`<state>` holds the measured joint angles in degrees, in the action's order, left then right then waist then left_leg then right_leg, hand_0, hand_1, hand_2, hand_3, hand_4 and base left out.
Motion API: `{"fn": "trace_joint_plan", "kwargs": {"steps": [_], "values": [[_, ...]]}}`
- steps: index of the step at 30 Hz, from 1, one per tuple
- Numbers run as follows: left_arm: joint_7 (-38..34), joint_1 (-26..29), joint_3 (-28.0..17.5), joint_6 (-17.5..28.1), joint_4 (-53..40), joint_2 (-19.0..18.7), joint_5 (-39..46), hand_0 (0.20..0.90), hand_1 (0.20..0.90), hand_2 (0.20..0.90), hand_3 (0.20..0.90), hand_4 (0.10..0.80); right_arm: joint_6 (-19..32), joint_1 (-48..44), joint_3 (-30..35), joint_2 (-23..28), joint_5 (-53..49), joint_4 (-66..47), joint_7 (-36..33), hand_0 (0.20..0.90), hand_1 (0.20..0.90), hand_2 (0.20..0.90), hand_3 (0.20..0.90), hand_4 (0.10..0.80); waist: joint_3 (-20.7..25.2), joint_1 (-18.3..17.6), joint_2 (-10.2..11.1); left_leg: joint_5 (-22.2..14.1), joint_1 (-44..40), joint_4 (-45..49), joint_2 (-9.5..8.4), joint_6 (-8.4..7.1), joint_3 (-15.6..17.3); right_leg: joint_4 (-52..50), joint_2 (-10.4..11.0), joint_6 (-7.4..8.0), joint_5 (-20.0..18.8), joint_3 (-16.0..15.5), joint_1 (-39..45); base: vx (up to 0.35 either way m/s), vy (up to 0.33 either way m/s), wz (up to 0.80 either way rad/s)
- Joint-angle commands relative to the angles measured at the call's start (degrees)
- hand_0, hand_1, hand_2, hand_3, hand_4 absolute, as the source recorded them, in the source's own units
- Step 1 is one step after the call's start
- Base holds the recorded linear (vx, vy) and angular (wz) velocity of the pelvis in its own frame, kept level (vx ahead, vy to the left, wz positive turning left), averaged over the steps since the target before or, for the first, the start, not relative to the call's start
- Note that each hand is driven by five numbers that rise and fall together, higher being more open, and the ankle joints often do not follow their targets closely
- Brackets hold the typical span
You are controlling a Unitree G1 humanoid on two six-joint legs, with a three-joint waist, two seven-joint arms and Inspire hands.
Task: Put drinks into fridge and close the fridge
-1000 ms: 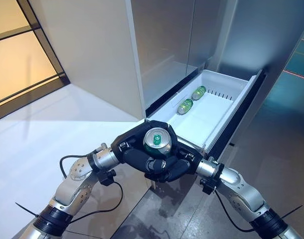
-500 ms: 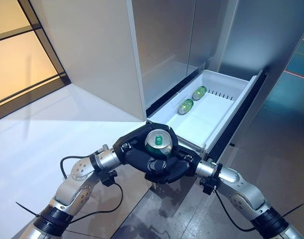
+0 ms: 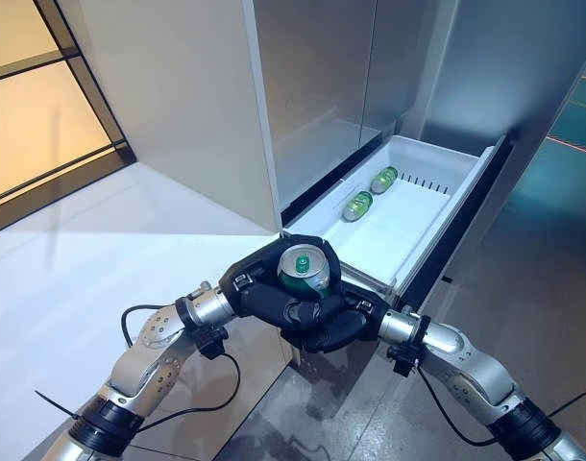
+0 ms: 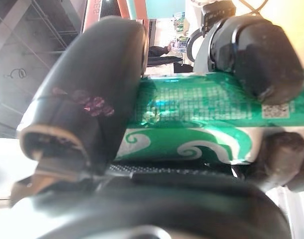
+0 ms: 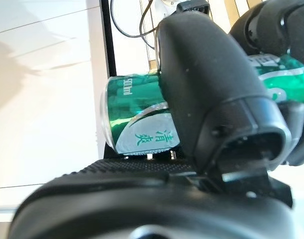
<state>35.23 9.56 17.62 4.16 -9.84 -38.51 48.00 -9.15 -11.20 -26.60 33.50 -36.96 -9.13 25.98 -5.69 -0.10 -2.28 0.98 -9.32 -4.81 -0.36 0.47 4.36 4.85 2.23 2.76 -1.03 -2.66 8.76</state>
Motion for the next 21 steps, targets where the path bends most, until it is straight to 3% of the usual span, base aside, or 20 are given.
{"fn": "trace_joint_plan", "kwargs": {"steps": [1, 2, 3, 10, 14, 18, 21], "values": [[1.58, 11.35, 1.54, 6.75, -3.61, 4.24, -0.9, 0.587, 0.587, 0.587, 0.535, 0.435, 6.83, -9.4, 1.15, -6.94, -6.71, -8.77, -2.37, 0.3, 0.3, 0.3, 0.2, 0.1, 3.15, -0.29, 1.22, -3.84, 0.06, 1.68, -3.18, 0.89, -3.07, -4.08, -2.69, 0.64, 4.36, -2.14, -0.98, 0.0, 0.0, 0.0], [1.47, 11.37, 1.54, 6.73, -3.48, 4.22, -1.17, 0.674, 0.674, 0.674, 0.636, 0.536, 6.96, -9.57, 1.27, -6.8, -6.22, -8.85, -2.7, 0.3, 0.3, 0.3, 0.2, 0.1, 3.17, -0.31, 1.22, -3.83, 0.05, 1.66, -3.17, 0.88, -3.07, -4.09, -2.69, 0.64, 4.35, -2.14, -1.0, 0.0, 0.0, 0.0], [0.48, 11.4, 1.5, 7.17, -3.22, 3.89, -1.98, 0.9, 0.9, 0.9, 0.9, 0.8, 7.13, -10.36, 2.03, -5.75, -4.63, -9.14, -3.68, 0.3, 0.3, 0.3, 0.2, 0.1, 3.15, -0.35, 1.21, -3.84, 0.04, 1.67, -3.16, 0.88, -3.06, -4.15, -2.69, 0.62, 4.4, -2.18, -0.98, 0.0, 0.0, 0.0], [-1.59, 11.33, -0.74, 9.67, -3.06, 2.76, 0.08, 0.9, 0.9, 0.9, 0.9, 0.8, 6.6, -14.27, 5.98, -0.73, 0.25, -9.02, -8.5, 0.3, 0.3, 0.3, 0.2, 0.1, 3.22, -0.2, 1.58, -3.87, -0.18, 1.45, -3.01, 0.78, -3.22, -4.49, -2.68, 0.54, 4.68, -2.51, -0.81, 0.0, 0.0, 0.0], [-5.53, 12.2, -2.93, 15.19, -2.95, 2.26, -0.45, 0.9, 0.9, 0.9, 0.9, 0.8, 6.27, -18.1, 8.82, 1.82, 4.23, -7.52, -12.78, 0.3, 0.3, 0.3, 0.2, 0.1, 3.46, 0.11, 1.99, -3.48, 0.37, 1.58, -2.97, 0.67, -3.48, -4.88, -2.71, 0.3, 4.51, -2.82, -1.19, 0.0, 0.0, 0.0], [-14.42, 13.88, -5.69, 23.53, -3.19, 0.72, -8.03, 0.9, 0.9, 0.9, 0.9, 0.8, 5.23, -23.07, 10.99, 4.14, 8.77, -4.91, -18.56, 0.3, 0.3, 0.3, 0.2, 0.1, 3.53, 0.74, 2.47, -3.53, 0.33, 1.52, -3.0, 0.52, -4.1, -5.21, -2.68, 0.09, 4.87, -3.44, -1.04, 0.007, -0.001, 0.01], [-17.71, 14.45, -7.79, 24.41, -2.99, 0.2, -10.43, 0.9, 0.9, 0.9, 0.9, 0.8, 5.27, -25.52, 12.91, 5.44, 10.56, -2.43, -20.96, 0.3, 0.3, 0.3, 0.2, 0.1, 3.6, 1.27, 2.77, -3.57, 0.32, 1.48, -3.03, 0.43, -4.55, -5.37, -2.66, -0.03, 5.17, -3.95, -0.83, 0.024, -0.001, 0.06]]}}
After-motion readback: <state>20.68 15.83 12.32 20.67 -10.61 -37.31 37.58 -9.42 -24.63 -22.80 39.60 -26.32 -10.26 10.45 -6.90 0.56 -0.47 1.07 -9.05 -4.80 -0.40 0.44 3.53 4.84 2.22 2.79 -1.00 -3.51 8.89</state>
